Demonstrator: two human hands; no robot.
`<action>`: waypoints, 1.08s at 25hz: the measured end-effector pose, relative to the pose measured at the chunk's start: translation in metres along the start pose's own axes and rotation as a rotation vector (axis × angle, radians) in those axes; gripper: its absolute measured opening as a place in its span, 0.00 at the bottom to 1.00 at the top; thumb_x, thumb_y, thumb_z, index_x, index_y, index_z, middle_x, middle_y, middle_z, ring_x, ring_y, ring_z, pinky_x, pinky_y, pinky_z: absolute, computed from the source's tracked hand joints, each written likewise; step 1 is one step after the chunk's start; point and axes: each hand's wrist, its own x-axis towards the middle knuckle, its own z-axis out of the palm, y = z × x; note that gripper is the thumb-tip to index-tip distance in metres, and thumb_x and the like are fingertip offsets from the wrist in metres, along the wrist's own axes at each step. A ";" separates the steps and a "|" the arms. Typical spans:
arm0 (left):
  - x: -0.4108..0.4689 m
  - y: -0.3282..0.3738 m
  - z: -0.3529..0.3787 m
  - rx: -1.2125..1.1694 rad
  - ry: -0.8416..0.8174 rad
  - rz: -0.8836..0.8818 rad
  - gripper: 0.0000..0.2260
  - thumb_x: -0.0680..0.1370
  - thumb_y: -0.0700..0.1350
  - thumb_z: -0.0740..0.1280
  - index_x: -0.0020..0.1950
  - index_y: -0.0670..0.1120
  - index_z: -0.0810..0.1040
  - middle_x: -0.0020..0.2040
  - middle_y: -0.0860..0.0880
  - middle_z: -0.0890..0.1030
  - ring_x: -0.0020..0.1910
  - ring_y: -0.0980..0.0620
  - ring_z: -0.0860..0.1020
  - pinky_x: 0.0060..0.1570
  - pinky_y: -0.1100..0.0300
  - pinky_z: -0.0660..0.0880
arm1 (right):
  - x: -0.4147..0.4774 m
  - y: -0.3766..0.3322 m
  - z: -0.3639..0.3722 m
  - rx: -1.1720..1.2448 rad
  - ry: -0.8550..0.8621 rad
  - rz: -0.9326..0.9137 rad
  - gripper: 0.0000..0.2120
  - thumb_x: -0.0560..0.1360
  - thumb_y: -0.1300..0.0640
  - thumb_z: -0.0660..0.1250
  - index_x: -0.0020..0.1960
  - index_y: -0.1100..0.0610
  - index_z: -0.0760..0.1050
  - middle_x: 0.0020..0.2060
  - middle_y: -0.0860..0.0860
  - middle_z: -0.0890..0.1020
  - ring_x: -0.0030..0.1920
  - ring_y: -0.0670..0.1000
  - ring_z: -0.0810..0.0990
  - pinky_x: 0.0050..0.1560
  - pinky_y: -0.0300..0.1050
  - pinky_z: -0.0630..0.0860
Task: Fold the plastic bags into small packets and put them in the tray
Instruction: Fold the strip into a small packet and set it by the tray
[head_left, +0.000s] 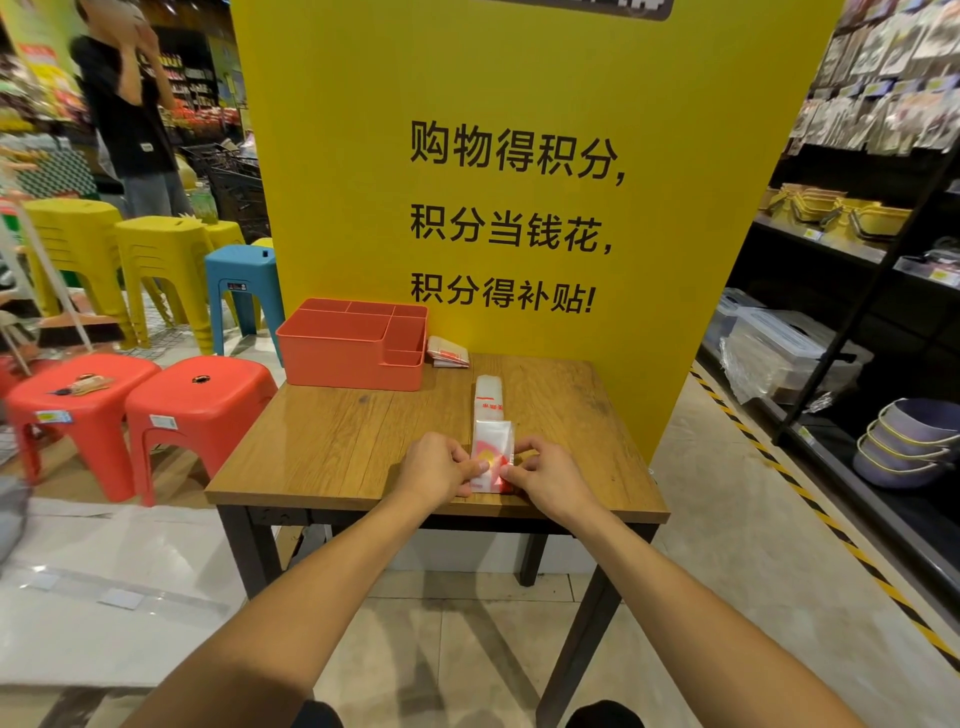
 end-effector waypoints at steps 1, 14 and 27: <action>0.002 0.000 0.001 -0.002 0.010 -0.014 0.09 0.76 0.48 0.78 0.44 0.43 0.85 0.40 0.48 0.87 0.35 0.56 0.86 0.46 0.54 0.85 | 0.000 -0.002 0.002 -0.003 0.023 0.013 0.16 0.78 0.43 0.71 0.62 0.48 0.75 0.45 0.47 0.87 0.45 0.44 0.86 0.49 0.49 0.85; 0.021 0.002 0.006 0.055 0.060 -0.020 0.08 0.80 0.50 0.73 0.53 0.46 0.79 0.43 0.45 0.86 0.30 0.52 0.85 0.39 0.47 0.85 | 0.003 -0.017 0.008 -0.174 0.106 0.077 0.09 0.76 0.48 0.76 0.52 0.51 0.83 0.41 0.45 0.84 0.41 0.45 0.83 0.40 0.45 0.80; 0.031 0.004 0.019 0.236 0.205 0.061 0.09 0.75 0.42 0.77 0.53 0.49 0.82 0.46 0.46 0.85 0.43 0.46 0.84 0.39 0.49 0.83 | 0.004 -0.011 0.014 -0.161 0.205 0.049 0.21 0.77 0.54 0.76 0.68 0.57 0.79 0.58 0.51 0.85 0.54 0.47 0.83 0.50 0.39 0.78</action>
